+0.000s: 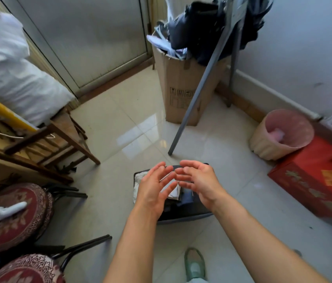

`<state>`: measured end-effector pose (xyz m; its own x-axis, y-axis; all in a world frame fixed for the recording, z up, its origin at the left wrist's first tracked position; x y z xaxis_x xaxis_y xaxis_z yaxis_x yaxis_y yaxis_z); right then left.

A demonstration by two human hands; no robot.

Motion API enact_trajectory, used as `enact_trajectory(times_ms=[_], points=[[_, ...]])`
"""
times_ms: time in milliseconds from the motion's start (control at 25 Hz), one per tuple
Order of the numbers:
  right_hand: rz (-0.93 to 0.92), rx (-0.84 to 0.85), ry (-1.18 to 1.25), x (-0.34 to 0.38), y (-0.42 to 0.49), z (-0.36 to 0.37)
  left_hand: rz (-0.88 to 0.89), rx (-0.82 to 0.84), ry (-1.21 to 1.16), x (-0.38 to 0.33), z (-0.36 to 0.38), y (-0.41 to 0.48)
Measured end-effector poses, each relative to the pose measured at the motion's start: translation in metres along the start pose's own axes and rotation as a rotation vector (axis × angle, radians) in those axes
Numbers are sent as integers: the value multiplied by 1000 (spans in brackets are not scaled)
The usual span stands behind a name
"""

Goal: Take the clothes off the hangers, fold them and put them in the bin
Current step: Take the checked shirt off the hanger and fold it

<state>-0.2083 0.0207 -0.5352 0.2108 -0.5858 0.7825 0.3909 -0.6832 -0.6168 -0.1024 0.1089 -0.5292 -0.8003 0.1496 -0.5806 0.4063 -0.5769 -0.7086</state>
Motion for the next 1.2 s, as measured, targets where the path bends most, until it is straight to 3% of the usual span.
enact_trajectory(times_ms=[240, 480, 880, 1200], points=[[-114, -90, 129, 40, -130, -34, 60, 141, 48, -21, 37, -107], [-281, -302, 222, 60, -264, -112, 79, 343, 179, -8, 96, -204], [-485, -796, 399, 36, -481, -268, -95, 865, 421, 130, 237, -381], [-542, -1011, 469, -10, -602, -365, -185, 1068, 518, 252, 289, -487]])
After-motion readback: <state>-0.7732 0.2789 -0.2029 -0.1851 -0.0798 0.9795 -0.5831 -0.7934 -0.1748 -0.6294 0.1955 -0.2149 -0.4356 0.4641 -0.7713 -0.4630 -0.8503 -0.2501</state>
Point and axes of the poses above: each hand's wrist, its own y-axis towards the middle knuckle, its own z-axis out of the palm, x = y × z, the point moved 10 cm from there along y, towards the middle knuckle, and after that the axes turned 4 degrees about -y, right-handed, at the moved point
